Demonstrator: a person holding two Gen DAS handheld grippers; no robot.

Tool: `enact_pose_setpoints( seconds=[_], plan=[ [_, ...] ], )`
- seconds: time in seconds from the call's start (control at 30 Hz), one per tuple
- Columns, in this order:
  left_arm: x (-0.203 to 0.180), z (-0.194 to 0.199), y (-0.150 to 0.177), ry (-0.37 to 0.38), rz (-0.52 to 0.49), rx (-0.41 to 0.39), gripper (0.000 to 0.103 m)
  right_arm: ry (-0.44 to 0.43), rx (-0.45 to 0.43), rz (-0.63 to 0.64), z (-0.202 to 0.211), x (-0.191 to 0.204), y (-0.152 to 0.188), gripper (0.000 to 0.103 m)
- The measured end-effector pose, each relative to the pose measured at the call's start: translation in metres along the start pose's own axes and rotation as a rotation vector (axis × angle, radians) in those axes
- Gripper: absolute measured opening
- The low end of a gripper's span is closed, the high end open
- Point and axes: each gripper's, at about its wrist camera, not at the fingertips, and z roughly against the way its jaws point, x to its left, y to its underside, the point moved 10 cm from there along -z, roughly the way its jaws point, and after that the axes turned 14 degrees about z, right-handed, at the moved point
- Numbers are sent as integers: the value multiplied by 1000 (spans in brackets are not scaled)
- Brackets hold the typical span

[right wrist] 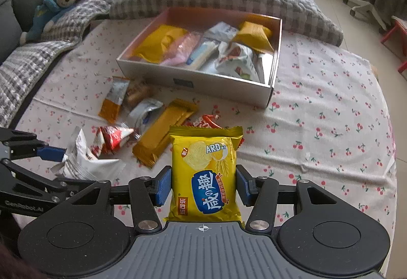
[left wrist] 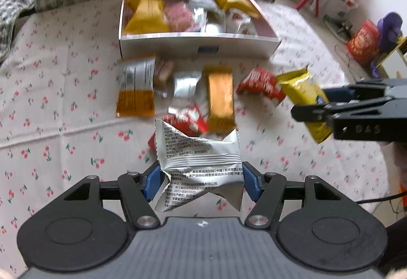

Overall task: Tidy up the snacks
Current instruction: 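Lift both held packets and carry them over the white box, then lower the packets into the box and open both grippers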

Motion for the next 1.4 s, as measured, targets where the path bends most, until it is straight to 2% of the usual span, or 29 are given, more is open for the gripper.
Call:
enact_pose_setpoints(
  seconds=[0.37,0.47,0.83,1.4],
  plan=[
    [-1,10,-45,19,57,-95,61,5,-86,-54,9,-14,-36,51],
    [2,9,-60,2,69,-132,61,2,-102,-76,6,-19,-47,51],
    [17,-7,-114,-12,158,-258,61,-16,-134,-164,-28,-37,-83,51],
    [32,-30,-159,17,265,-389,61,-69,-242,-269,-69,-55,-115,51]
  ],
)
